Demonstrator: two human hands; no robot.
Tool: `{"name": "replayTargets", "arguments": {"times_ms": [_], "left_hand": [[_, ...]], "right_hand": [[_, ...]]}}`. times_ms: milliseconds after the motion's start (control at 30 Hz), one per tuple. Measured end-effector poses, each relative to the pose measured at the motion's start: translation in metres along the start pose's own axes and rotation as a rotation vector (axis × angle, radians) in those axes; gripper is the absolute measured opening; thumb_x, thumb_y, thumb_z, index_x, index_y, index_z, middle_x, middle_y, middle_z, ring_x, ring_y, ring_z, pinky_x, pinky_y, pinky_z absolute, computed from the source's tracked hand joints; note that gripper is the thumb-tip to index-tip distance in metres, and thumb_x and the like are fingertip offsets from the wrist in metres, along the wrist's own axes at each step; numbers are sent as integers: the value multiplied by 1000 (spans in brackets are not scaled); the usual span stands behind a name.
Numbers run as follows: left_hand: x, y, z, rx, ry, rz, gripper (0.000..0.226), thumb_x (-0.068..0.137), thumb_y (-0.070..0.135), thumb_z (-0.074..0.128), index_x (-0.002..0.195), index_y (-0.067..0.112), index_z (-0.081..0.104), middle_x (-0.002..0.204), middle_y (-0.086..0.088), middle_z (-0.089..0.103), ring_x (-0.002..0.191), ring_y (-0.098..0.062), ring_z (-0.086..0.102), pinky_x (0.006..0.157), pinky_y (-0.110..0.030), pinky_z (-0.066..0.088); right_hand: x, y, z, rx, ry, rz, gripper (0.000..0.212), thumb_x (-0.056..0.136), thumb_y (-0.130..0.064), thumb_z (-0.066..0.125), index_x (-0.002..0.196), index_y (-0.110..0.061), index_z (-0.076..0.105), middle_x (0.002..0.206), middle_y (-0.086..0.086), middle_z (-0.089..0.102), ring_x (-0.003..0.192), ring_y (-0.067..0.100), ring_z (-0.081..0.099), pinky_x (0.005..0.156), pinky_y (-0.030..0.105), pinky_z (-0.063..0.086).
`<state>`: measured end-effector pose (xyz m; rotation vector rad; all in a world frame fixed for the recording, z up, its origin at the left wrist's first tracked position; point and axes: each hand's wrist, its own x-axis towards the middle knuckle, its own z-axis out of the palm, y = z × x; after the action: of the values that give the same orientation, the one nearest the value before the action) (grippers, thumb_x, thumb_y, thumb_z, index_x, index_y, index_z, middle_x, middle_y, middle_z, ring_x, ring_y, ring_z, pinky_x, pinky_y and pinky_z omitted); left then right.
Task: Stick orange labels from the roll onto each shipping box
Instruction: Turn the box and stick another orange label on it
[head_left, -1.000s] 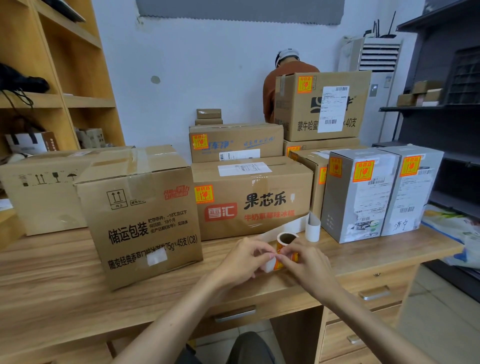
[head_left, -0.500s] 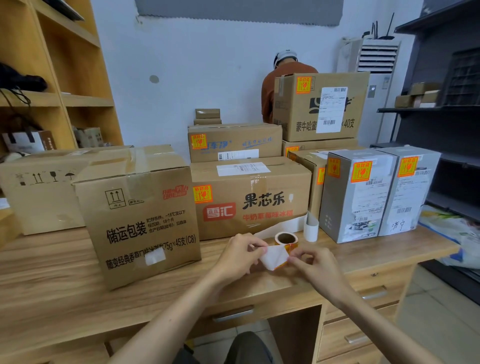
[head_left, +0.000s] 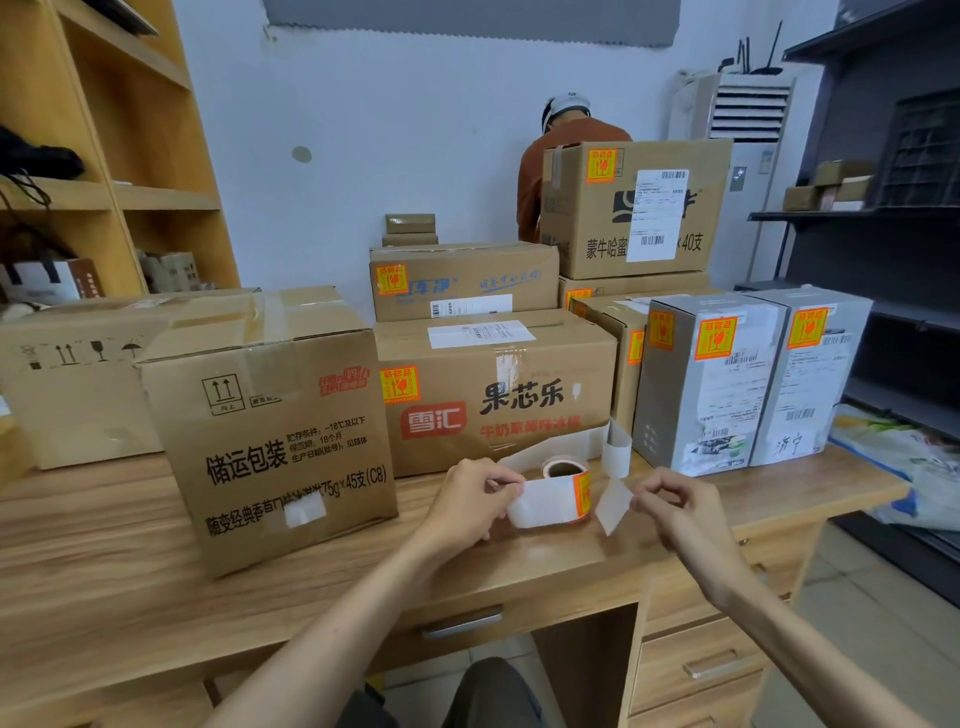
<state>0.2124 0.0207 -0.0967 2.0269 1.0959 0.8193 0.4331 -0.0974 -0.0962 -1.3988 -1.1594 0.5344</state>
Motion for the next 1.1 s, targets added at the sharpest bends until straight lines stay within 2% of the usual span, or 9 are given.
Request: {"name": "replayTargets", "arguments": {"times_ms": [133,200,300,433,600,667,800,933,1100], "left_hand": [[-3,7,-6,-23,100,99,22,97,31,67,117,30,73,103,10,62,85,-9,57,70,-32,54],[-6,18,-10,-45,170,142,16,94,32,69,106,28,78,97,10,65,78,-1,52,74,-24,46],[-11,34,-17,-79,217,187,10,91,32,73,89,26,81,86,9,68,74,-1,52,71,-26,43],[-19,49,-29,-130,255,214,13,88,35,77,84,24,82,76,11,68,69,1,53,66,-20,40],[-26,47,-45,-51,295,174,11,86,34,78,80,25,82,68,20,67,66,5,54,64,-15,38],[-29,44,-54,-36,323,153,8,85,27,78,78,24,81,68,22,67,66,5,55,66,-18,41],[-38,37,-75,-35,327,142,8,87,26,76,81,26,80,83,13,72,74,1,60,71,-17,45],[-52,27,-100,-70,314,189,9,91,26,75,84,23,80,82,13,71,68,1,56,67,-17,43],[-70,18,-128,-110,322,198,10,92,23,74,87,17,80,79,10,69,56,1,49,57,-16,39]], "right_hand": [[-3,-15,6,-229,78,-222,21,82,-10,70,68,-22,60,71,-5,60,65,8,51,63,31,41],[-5,-24,17,-446,125,-395,18,84,-22,70,71,-26,57,74,-10,57,64,8,51,57,28,40],[-7,-35,38,-667,183,-593,16,87,-37,58,75,-26,55,78,-13,52,59,7,47,48,23,32],[-6,-44,62,-781,181,-773,16,88,-31,54,76,-20,56,81,-9,52,53,12,48,45,16,16],[-5,-53,85,-839,170,-887,19,91,-28,51,78,-14,57,80,-1,51,46,19,46,35,32,32],[-5,-57,91,-817,147,-917,20,92,-30,53,80,-15,58,81,-2,51,46,17,46,35,31,31],[-3,-67,96,-581,71,-800,24,93,-45,56,88,-23,65,87,-12,57,61,6,53,44,23,41],[8,-75,104,-267,39,-542,14,89,-40,67,80,-30,66,83,-13,62,78,6,61,62,34,51],[10,-95,124,187,-224,-243,12,88,-23,73,83,-12,74,64,-12,65,50,4,49,54,26,36]]}}
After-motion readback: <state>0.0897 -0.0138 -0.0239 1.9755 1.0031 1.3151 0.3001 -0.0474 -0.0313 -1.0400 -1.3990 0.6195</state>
